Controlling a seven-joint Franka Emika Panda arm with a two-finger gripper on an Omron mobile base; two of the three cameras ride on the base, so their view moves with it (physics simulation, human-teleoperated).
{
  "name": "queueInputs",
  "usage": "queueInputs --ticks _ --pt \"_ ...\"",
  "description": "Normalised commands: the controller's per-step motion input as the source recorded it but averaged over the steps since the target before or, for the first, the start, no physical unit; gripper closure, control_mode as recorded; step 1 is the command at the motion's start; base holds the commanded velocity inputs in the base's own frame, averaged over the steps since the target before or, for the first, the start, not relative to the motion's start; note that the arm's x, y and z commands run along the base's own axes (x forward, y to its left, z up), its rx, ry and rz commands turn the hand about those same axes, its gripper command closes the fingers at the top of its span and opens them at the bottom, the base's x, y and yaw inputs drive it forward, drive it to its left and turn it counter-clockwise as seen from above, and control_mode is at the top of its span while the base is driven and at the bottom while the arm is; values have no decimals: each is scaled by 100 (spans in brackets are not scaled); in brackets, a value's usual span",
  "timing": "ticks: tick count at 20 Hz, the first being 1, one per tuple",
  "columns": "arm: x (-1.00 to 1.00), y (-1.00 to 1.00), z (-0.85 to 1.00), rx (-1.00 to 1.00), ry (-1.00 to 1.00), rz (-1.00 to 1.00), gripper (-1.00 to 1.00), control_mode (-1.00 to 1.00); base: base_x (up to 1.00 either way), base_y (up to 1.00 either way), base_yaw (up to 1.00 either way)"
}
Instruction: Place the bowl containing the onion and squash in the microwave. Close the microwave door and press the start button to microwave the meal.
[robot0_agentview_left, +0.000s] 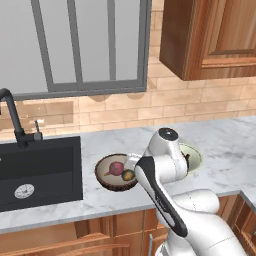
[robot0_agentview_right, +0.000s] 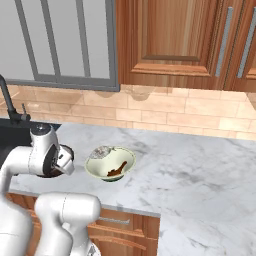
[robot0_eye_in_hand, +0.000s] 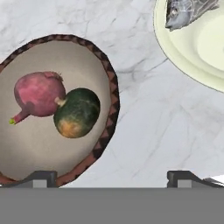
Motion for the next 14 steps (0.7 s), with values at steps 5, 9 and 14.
queueInputs --ticks 5,9,14 --pt "35 0 0 0 6 0 -100 -100 0 0 0" --pt "36 0 -3 0 7 0 -100 -100 0 0 0" --pt "40 0 -14 0 6 0 -100 -100 0 0 0"
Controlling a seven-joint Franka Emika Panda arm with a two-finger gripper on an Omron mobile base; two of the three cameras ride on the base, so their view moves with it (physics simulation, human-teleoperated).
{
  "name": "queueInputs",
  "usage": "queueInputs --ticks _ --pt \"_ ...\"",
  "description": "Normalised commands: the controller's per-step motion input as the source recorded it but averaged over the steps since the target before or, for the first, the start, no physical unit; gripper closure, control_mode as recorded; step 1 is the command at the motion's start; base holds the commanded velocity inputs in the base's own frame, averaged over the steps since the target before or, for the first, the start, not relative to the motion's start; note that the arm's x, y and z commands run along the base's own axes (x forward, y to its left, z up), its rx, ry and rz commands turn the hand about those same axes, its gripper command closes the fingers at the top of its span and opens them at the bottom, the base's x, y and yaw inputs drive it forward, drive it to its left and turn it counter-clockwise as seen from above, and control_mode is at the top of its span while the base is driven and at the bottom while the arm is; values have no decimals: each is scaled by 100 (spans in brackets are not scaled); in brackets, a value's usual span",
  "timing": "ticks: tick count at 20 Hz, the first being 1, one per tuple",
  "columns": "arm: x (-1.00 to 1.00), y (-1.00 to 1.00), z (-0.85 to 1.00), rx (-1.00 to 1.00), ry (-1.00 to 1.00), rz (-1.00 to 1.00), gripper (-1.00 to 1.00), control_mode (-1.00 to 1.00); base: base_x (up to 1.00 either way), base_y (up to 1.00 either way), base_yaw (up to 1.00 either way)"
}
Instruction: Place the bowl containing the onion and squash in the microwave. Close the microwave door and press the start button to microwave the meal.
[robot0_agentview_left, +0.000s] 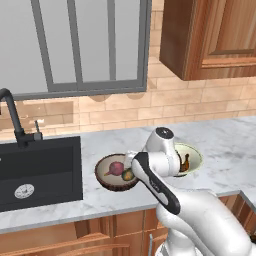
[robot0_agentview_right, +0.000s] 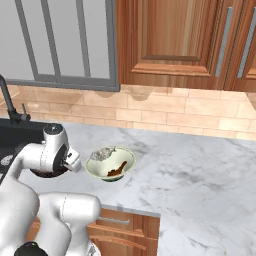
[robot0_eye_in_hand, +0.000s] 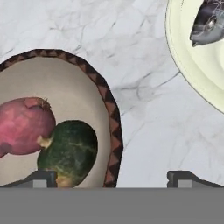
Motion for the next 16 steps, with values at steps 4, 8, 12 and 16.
queueInputs --ticks 4,8,12,16 --pt "31 0 -30 0 3 0 -100 -100 0 0 0" --pt "22 1 -34 0 2 0 -100 -100 0 0 0" --pt "20 4 -31 0 1 0 -100 -100 0 0 0" --pt "7 13 -42 0 0 0 -100 -100 0 0 0"
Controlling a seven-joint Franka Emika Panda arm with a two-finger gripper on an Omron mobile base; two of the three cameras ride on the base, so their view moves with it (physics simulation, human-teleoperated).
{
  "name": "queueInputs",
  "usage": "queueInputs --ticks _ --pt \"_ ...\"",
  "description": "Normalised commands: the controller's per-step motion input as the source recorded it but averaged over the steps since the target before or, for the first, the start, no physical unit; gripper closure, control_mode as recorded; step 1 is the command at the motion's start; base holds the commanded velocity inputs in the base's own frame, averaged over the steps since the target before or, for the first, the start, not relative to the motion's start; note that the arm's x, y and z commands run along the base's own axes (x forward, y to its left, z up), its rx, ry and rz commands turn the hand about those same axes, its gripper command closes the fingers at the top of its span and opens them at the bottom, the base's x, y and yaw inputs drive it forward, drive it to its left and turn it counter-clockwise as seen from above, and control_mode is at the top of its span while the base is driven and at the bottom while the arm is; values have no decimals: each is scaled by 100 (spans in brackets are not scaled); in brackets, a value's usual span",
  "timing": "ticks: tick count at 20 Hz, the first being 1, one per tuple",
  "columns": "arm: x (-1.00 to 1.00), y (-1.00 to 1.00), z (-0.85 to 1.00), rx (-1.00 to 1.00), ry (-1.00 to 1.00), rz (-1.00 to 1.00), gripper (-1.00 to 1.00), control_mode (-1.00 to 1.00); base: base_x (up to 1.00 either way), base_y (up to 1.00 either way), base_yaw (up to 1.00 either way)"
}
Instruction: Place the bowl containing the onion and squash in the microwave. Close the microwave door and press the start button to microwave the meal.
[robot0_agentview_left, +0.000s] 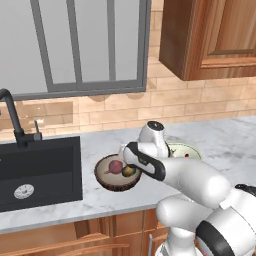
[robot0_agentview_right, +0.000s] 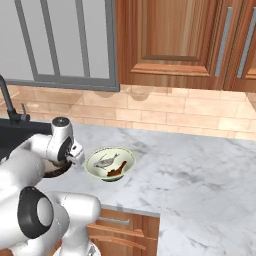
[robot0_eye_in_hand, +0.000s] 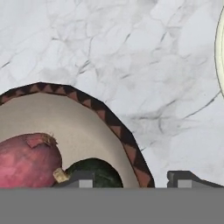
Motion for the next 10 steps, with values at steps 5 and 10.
queueInputs --ticks 5,10 --pt "0 8 -50 0 0 0 -100 -100 0 0 0" --pt "3 0 -11 0 -5 0 -100 -100 0 0 0"
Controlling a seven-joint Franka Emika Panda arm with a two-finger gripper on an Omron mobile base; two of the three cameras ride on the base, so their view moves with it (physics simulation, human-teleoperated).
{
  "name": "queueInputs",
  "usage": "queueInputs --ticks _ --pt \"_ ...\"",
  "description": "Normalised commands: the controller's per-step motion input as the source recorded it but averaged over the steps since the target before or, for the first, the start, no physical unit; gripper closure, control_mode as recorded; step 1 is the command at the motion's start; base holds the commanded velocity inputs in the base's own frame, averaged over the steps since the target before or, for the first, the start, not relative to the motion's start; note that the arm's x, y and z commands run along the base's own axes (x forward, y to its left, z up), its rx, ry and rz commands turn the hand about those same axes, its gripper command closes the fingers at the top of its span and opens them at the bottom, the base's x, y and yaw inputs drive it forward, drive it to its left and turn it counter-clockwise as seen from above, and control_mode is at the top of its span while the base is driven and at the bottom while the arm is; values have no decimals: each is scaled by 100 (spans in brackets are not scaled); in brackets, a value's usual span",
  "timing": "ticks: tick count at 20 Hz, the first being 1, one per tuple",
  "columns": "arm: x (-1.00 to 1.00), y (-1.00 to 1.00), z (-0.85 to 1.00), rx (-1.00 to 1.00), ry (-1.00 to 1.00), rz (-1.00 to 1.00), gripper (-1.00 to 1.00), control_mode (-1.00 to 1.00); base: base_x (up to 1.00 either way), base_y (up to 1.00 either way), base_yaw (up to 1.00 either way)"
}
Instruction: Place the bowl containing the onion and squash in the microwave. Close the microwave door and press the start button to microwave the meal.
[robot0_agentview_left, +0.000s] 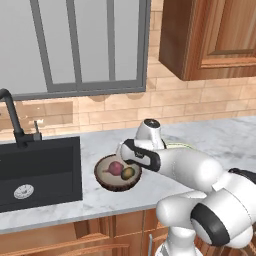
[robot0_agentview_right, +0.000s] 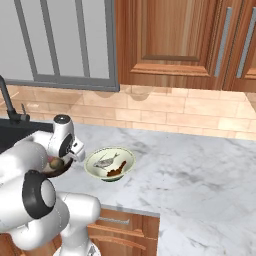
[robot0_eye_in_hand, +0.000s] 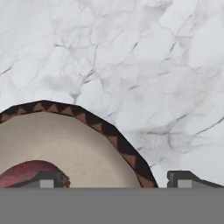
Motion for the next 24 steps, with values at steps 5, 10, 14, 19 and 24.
queueInputs --ticks 5,10,14,19,24 --pt "3 0 -8 0 -7 0 -100 -100 0 0 0" --pt "0 0 -69 0 -9 1 -100 -100 0 0 0" --pt "0 0 -75 0 -8 3 -100 -100 0 0 0" --pt "0 3 -21 0 -1 0 100 -100 0 0 0" --pt "0 0 4 0 0 0 100 -100 0 0 0"
